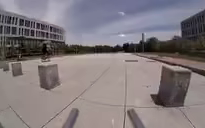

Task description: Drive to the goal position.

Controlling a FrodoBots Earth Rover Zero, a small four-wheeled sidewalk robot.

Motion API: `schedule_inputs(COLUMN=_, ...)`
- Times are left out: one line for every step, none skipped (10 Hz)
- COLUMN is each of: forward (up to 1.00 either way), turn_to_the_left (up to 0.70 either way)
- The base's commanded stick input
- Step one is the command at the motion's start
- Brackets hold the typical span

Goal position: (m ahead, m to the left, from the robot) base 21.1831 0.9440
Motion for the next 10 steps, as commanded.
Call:
schedule_inputs(forward=0.5, turn_to_the_left=0.0)
schedule_inputs(forward=0.5, turn_to_the_left=0.0)
schedule_inputs(forward=0.5, turn_to_the_left=0.0)
schedule_inputs(forward=0.5, turn_to_the_left=0.0)
schedule_inputs(forward=0.5, turn_to_the_left=-0.24)
schedule_inputs(forward=0.5, turn_to_the_left=-0.5)
schedule_inputs(forward=0.5, turn_to_the_left=-0.5)
schedule_inputs(forward=0.5, turn_to_the_left=-0.5)
schedule_inputs(forward=0.5, turn_to_the_left=-0.5)
schedule_inputs(forward=0.5, turn_to_the_left=-0.5)
